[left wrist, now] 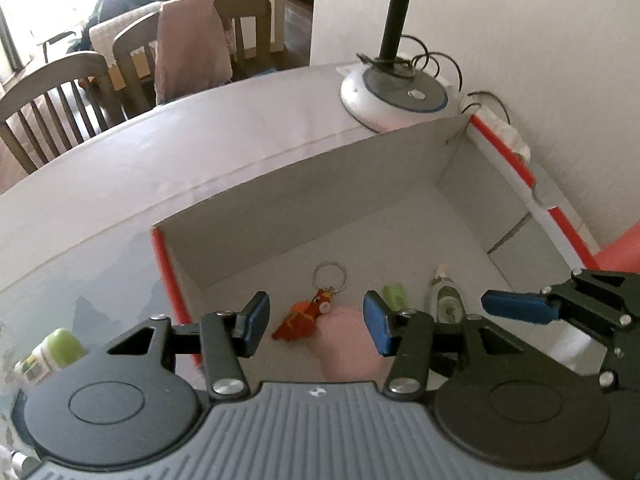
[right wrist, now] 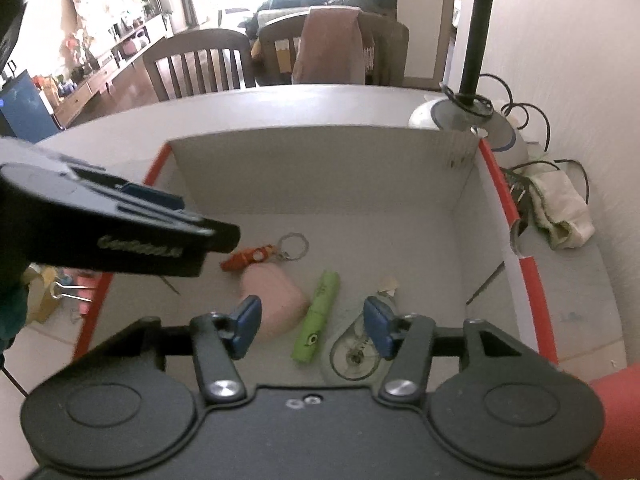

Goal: Organize rigid objects
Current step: 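Open the left tool over the keychain while the right tool releases the glue stick, then withdraw both tools from the box back toward the table items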

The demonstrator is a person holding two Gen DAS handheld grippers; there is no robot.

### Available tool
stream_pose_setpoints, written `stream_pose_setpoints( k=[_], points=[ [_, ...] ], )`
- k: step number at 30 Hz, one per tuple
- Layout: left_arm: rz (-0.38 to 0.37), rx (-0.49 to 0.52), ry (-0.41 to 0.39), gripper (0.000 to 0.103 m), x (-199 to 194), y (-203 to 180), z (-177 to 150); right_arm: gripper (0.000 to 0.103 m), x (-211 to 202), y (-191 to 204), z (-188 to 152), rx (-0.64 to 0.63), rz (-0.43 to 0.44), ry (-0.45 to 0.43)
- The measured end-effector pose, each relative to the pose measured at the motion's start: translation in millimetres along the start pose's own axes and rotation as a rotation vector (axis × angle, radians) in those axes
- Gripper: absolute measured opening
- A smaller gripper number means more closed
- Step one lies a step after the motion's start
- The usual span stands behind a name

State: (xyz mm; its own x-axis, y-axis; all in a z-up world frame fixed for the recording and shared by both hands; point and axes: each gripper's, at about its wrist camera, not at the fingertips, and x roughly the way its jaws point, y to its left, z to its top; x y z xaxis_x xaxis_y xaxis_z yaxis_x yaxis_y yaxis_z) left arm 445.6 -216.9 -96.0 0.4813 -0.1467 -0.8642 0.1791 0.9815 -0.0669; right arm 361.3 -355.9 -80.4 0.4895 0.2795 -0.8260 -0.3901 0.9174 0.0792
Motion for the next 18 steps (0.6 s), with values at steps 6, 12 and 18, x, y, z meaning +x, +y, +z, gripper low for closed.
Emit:
stream_pose_setpoints(
  k=[6, 12, 18],
  points=[
    [-0.020, -0.029, -0.038, 0.051, -29, 8, -13, 0.063, -24, 13, -3, -0.009, 0.025, -0.046],
    [-0.033, -0.040, -0.091, 0.058, -64, 16, -33, 0.069, -40, 32, -6, -0.025, 0.051, -0.086],
    [-0.043, -0.040, -0.134, 0.065, -93, 26, -57, 0.077, -56, 51, -13, -0.032, 0.066, -0.132]
  ],
)
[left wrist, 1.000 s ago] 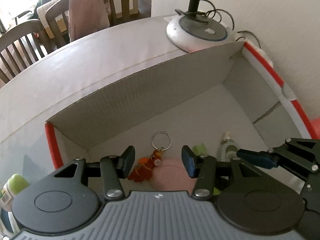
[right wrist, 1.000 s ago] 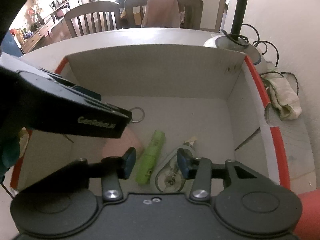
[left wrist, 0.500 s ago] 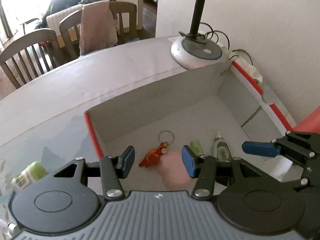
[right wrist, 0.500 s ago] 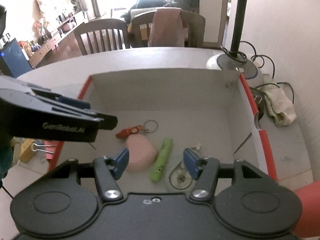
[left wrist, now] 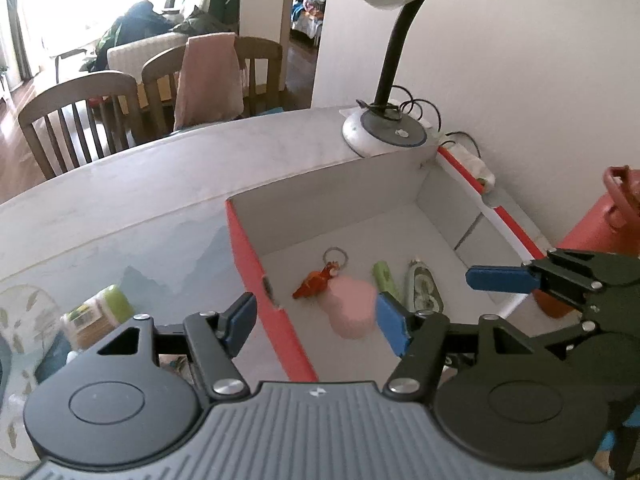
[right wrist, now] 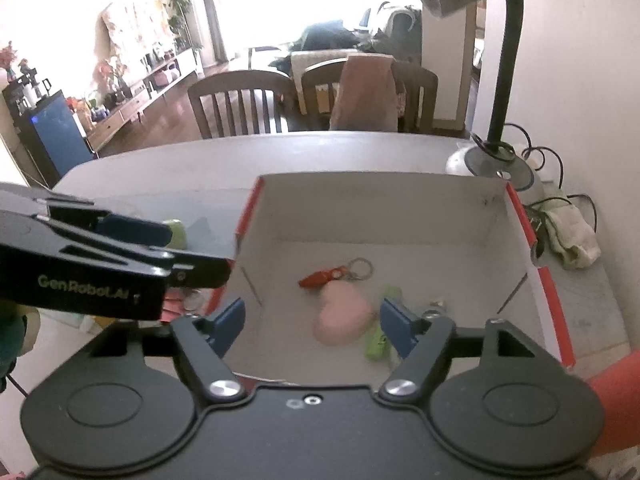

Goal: Organize rigid objects
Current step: 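Withdraw both tools from the box back toward the table items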

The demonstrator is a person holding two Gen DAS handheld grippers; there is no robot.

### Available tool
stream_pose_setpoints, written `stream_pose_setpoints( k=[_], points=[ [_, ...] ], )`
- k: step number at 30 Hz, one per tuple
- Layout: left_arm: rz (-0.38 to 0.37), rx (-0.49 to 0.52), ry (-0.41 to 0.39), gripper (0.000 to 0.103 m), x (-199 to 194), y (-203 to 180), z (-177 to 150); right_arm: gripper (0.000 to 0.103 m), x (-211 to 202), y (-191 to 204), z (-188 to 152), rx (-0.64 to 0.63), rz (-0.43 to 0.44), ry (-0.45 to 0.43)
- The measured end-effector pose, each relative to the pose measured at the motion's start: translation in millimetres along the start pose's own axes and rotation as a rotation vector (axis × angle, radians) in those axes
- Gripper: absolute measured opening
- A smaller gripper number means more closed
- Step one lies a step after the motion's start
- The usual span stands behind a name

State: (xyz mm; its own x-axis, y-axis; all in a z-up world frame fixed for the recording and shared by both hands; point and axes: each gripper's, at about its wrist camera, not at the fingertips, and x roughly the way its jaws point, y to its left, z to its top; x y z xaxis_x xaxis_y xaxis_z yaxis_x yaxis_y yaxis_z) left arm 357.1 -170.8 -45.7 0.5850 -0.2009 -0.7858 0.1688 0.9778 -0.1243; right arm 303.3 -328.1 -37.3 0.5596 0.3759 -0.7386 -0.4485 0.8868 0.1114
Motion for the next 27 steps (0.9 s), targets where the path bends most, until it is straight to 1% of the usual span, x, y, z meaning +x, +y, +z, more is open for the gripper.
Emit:
stream_pose_setpoints(
  k=[3, 6, 7, 12, 16, 18, 21, 23, 27],
  points=[
    [-0.004, -0.022, -0.014, 0.065, -16, 10, -10, 0.080, -8, 9, -3, 0.005, 0.010, -0.020],
    [-0.014, -0.045, -0.034, 0.070, -31, 20, -21, 0.084, -15, 21, -6, -0.001, 0.021, -0.038],
    [-0.012, -0.046, -0.042, 0.072, -36, 22, -25, 0.085, -18, 25, -8, -0.002, 0.023, -0.044],
    [0.000, -0.063, -0.077, 0.074, -61, 39, -42, 0.090, -26, 43, -14, 0.002, 0.051, -0.061],
    [-0.004, -0.093, -0.097, 0.080, -80, 56, -55, 0.092, -28, 58, -19, 0.004, 0.068, -0.068],
    [0.010, -0.098, -0.107, 0.080, -88, 63, -60, 0.096, -31, 66, -22, 0.005, 0.068, -0.079],
    [0.017, -0.104, -0.126, 0.081, -101, 79, -69, 0.097, -35, 78, -25, 0.002, 0.079, -0.095],
    [0.023, -0.113, -0.139, 0.084, -108, 89, -76, 0.097, -34, 85, -25, 0.009, 0.086, -0.093],
    [0.021, -0.144, -0.157, 0.085, -121, 112, -87, 0.097, -29, 101, -25, 0.018, 0.095, -0.087]
  ],
)
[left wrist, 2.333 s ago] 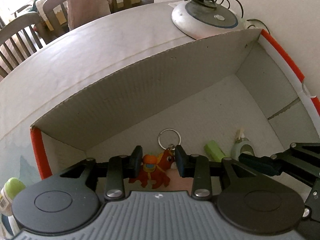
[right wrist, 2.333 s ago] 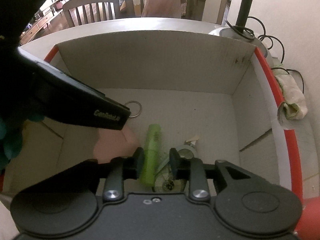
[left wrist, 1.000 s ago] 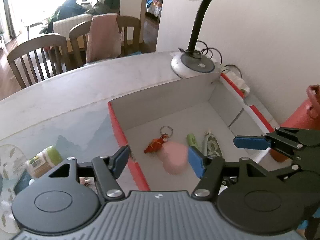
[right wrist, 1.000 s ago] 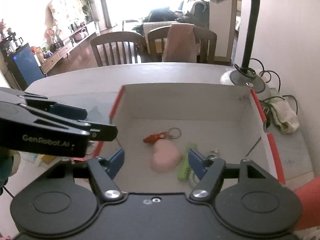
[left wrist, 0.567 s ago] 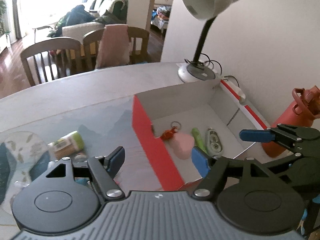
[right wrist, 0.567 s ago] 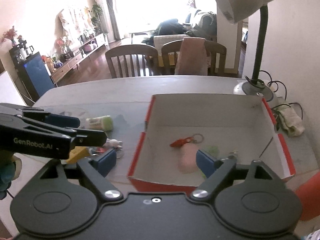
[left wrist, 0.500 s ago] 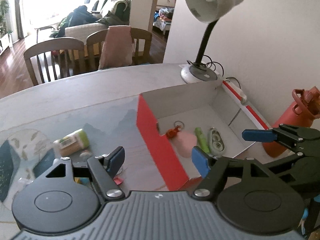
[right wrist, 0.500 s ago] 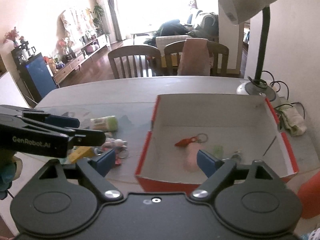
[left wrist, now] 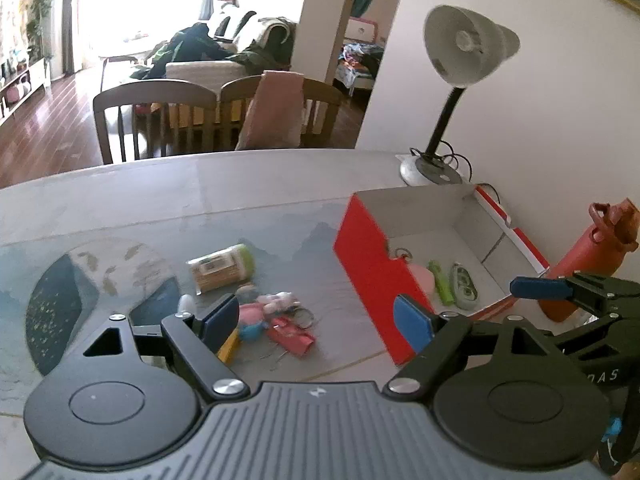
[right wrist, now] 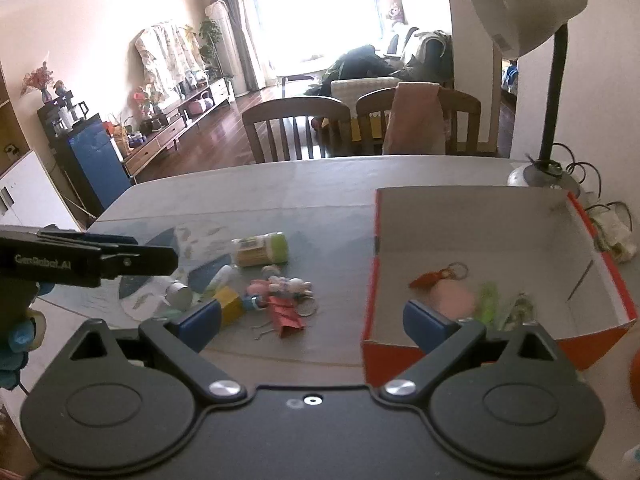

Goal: Organize rigid objects
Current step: 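Withdraw both tools from the box back toward the table items, then grasp the glass jar of blue balls with the left tool while the right tool grasps the pink binder clip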

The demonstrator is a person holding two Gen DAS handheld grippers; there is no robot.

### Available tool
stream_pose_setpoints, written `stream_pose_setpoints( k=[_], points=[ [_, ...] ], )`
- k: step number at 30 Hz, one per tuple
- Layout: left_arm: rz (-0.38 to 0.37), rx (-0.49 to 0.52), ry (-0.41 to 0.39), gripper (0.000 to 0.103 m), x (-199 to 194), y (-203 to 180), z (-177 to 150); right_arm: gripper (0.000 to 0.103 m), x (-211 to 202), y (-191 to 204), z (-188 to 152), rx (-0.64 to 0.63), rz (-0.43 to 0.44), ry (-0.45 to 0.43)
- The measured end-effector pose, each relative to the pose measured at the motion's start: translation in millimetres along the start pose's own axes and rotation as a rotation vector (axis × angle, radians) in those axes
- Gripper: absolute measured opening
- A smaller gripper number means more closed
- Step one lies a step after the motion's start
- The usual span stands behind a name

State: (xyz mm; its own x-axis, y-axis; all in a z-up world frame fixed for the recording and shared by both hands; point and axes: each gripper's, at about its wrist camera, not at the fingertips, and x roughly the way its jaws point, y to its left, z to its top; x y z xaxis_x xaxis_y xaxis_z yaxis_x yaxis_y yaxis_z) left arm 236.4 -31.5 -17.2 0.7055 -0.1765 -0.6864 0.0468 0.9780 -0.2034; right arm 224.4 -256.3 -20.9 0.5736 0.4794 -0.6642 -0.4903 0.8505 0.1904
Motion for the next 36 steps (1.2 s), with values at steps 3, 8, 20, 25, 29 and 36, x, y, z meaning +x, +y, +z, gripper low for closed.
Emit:
stream_pose_setpoints(
  k=[3, 8, 20, 25, 29, 36],
  points=[
    [-0.003, -0.034, 0.001, 0.087, -5, 19, -4, 0.097, 6, 11, -2, 0.000, 0.009, 0.009],
    [0.026, -0.056, -0.038, 0.103, -12, 49, -14, 0.097, 21, 30, -8, -0.005, 0.017, 0.028],
    [0.114, -0.127, 0.011, 0.103, 18, 122, -47, 0.094, 83, 62, -30, -0.048, -0.028, 0.093],
    [0.168, -0.130, 0.025, 0.103, 41, 144, -60, 0.089, 114, 62, -39, -0.051, -0.068, 0.114],
    [0.217, -0.135, 0.021, 0.103, 58, 156, -64, 0.085, 135, 60, -44, -0.055, -0.110, 0.131],
    [0.299, -0.105, 0.004, 0.103, 81, 161, -66, 0.080, 159, 56, -47, -0.044, -0.158, 0.139]
  ],
)
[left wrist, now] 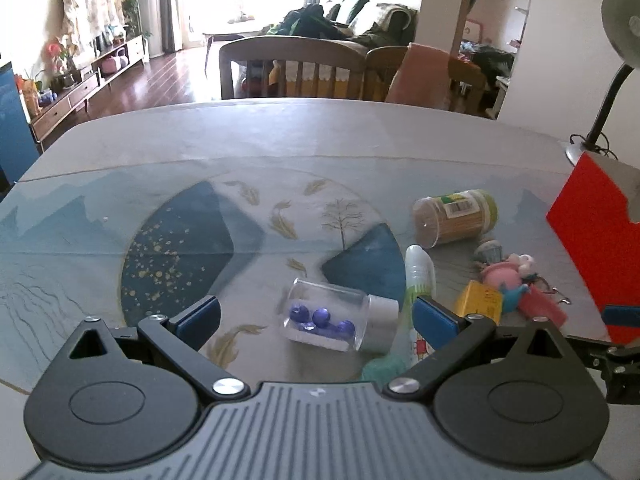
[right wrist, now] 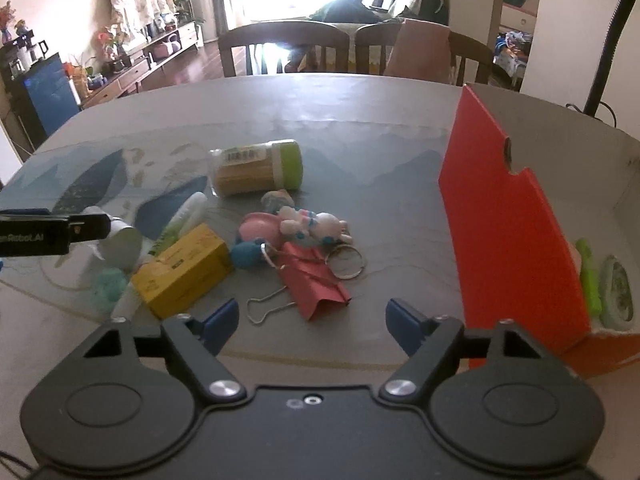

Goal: Organize rigid objects
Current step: 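Grasp the glass jar of blue balls with the left tool while the right tool grasps the pink binder clip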

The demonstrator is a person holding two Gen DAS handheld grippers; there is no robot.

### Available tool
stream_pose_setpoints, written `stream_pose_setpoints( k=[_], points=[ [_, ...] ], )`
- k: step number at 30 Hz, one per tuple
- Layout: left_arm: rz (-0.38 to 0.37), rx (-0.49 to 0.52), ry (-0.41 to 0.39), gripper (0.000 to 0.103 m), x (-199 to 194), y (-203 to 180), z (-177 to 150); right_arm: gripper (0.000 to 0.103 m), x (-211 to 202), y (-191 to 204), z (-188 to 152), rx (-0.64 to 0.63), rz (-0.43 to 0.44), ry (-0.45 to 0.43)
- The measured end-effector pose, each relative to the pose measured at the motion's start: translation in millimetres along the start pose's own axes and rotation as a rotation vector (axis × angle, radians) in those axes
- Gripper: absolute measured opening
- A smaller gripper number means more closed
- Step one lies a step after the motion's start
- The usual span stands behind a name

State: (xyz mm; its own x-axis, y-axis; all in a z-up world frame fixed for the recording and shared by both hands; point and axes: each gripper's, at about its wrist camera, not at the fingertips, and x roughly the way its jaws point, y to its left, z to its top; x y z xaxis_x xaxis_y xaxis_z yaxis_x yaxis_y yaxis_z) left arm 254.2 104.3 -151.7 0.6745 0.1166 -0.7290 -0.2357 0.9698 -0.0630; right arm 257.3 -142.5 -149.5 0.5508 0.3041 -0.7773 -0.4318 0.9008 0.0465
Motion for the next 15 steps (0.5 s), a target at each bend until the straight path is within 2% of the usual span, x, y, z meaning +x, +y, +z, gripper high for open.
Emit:
stream_pose_setpoints(
  k=[5, 15],
  points=[
    [0.046, 0.012, -0.011, 0.103, 10, -3, -1, 0.076, 14, -1, 1, 0.009, -0.006, 0.007],
    [0.059, 0.011, -0.059, 0.102, 16, -6, -3, 0.072, 34, -3, 5, 0.010, -0.005, 0.015]
  ],
)
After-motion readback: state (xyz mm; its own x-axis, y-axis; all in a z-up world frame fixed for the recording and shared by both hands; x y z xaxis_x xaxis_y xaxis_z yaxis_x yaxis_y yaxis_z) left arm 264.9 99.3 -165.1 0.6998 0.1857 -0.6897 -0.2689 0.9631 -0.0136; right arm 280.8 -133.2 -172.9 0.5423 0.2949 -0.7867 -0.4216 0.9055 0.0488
